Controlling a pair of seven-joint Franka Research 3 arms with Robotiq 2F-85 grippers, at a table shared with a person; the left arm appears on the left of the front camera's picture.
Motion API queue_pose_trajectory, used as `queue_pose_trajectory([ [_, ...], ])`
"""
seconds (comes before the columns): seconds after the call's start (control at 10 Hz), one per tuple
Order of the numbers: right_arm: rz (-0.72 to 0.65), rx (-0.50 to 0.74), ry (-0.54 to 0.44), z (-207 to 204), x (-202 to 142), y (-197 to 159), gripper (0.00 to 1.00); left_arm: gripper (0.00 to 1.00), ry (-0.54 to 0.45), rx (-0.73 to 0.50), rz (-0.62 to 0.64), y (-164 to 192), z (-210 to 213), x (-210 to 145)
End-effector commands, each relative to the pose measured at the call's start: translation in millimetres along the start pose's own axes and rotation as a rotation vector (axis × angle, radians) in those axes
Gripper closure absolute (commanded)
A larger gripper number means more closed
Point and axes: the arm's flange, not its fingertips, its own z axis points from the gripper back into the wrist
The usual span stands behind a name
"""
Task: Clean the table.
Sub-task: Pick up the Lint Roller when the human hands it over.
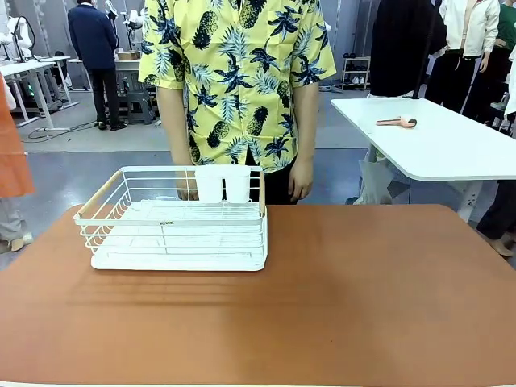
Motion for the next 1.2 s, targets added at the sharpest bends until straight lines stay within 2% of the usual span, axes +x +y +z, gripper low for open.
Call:
queue_pose_trajectory([
  [0.0,0.004,-0.001,0.004,-1.9,0.4,2.0,0.00,0.00,0.006,-0.001,-0.003,-1.1,-2.2,1.0],
  [1.1,0.004,-0.001,0.004,-1.9,0.4,2.0,0.00,0.00,0.006,-0.001,-0.003,-1.1,-2.2,1.0],
])
